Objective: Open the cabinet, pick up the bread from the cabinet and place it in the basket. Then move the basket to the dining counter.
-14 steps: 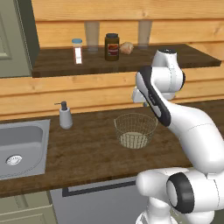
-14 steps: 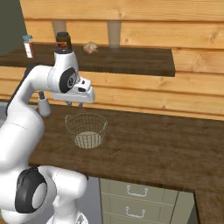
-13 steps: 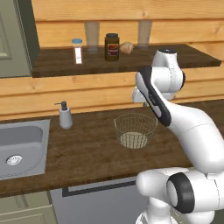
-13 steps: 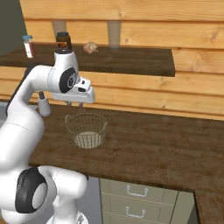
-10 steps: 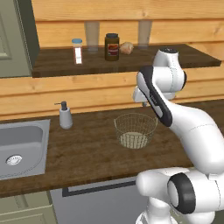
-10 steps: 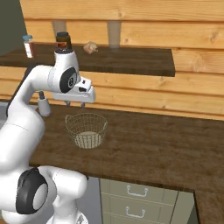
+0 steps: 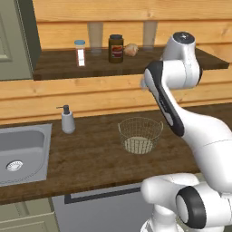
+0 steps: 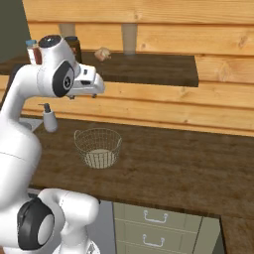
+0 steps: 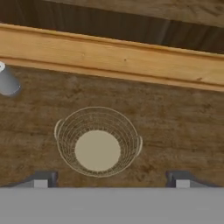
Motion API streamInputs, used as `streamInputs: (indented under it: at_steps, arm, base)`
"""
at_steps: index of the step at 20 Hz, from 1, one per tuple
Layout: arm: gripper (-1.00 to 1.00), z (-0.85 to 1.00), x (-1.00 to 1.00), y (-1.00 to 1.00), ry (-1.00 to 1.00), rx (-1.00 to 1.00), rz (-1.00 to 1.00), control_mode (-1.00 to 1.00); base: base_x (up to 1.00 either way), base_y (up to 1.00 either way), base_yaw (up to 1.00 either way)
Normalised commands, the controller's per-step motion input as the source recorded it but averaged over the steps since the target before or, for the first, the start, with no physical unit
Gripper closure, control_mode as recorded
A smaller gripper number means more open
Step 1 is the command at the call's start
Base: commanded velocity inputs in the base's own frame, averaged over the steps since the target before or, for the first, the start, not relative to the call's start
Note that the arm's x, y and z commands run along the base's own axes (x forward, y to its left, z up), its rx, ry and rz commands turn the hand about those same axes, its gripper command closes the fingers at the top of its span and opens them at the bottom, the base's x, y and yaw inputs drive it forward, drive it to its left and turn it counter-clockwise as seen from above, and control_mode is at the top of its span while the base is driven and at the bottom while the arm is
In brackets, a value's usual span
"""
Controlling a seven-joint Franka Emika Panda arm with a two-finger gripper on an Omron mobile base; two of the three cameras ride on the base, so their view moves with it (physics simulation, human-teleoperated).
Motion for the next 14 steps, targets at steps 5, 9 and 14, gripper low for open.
streamInputs:
  at_steps: [5, 9, 14]
  arm:
    - [-1.00, 1.00, 0.02, -0.07, -0.32, -0.05, 0.07, -1.00]
    - [-1.00, 0.84, 0.32, -0.15, -0.12, 0.08, 0.10, -1.00]
    - [-1.00, 0.20, 0.51, -0.28, 0.04, 0.10, 0.09, -1.00]
  base:
    - [0.00, 0.00, 0.00]
    - [0.00, 0.00, 0.00]
    - [0.00, 0.00, 0.00]
